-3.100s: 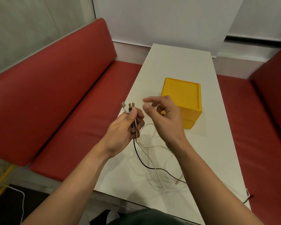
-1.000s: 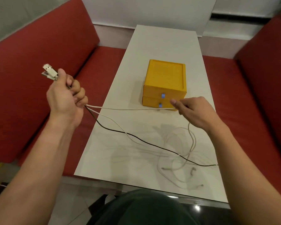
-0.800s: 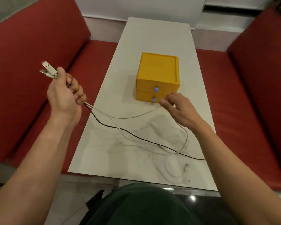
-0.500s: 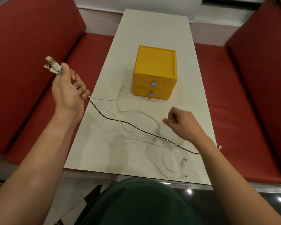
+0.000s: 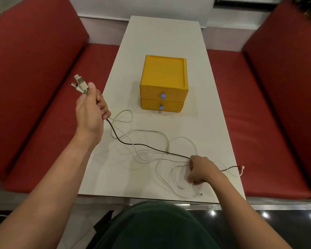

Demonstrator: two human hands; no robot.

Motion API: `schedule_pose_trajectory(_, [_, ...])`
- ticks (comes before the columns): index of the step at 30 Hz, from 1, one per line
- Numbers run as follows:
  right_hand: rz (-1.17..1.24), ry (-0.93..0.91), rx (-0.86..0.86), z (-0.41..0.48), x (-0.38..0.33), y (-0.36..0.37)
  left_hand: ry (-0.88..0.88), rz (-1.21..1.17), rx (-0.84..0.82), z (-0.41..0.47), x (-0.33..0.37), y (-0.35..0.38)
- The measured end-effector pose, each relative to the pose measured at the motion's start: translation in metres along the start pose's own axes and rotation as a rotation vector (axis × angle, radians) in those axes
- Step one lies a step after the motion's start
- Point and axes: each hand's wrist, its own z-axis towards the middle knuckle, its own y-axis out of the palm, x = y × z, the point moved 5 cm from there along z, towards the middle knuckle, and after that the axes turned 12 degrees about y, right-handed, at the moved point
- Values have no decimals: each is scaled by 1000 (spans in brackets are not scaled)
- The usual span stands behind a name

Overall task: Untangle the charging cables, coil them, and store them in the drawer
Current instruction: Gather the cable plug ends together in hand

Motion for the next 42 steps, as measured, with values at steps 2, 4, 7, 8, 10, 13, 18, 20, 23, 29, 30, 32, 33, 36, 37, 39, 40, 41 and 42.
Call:
schedule_pose_trajectory(2, [57,-31,51,1,-3,-3,-14,18,-26,-3,-2,2])
schedule_pose_trajectory(4, [238,-76,127,-4,-6,-18,-36,52,-54,-6,-4,2])
schedule_pose_trajectory(7, [603,-229,259,-32,-19,-57,-62,97,-88,-11,-6,2])
schedule_pose_trajectory(8, [719,-297,288,-46,-25,-72,-66,103,-97,-12,-6,2])
schedule_pose_trajectory(10, [933,-448,325,-75,-41,-100,-73,100,-116,-13,-5,3])
schedule_pose_trajectory(13, [1176,-614,392,-112,-61,-132,-78,73,-170,-15,0,7])
schedule_pose_trajectory(18, [1389,-798,487,-152,-96,-165,-36,145,-245,-21,5,16])
schedule_pose_trajectory(20, [1485,-852,436,-166,-108,-177,-21,154,-271,-23,4,18])
schedule_pose_trajectory(23, [1655,-978,432,-189,-115,-196,-3,180,-293,-25,1,16])
schedule_pose_trajectory(29, [1491,-980,451,-178,-150,-185,-25,103,-304,-27,0,16])
schedule_pose_trajectory(30, [1477,-912,367,-166,-159,-173,-17,104,-310,-28,0,17])
schedule_pose_trajectory(32, [1439,-806,235,-146,-172,-150,-1,111,-318,-31,1,21])
schedule_pose_trajectory(33, [1423,-784,196,-139,-177,-140,1,99,-323,-33,2,23])
schedule_pose_trajectory(36, [1361,-805,223,-129,-191,-119,-32,29,-325,-34,3,29])
schedule_pose_trajectory(37, [1325,-812,263,-129,-195,-115,-58,6,-323,-34,3,30])
schedule_pose_trajectory(39, [1290,-824,308,-130,-202,-110,-100,-53,-318,-33,1,28])
schedule_pose_trajectory(40, [1288,-832,314,-130,-203,-109,-114,-100,-314,-33,1,27])
schedule_pose_trajectory(41, [1289,-838,317,-130,-204,-108,-128,-154,-308,-32,1,26])
schedule_pose_trajectory(42, [1289,-842,327,-129,-205,-108,-137,-188,-299,-31,2,24])
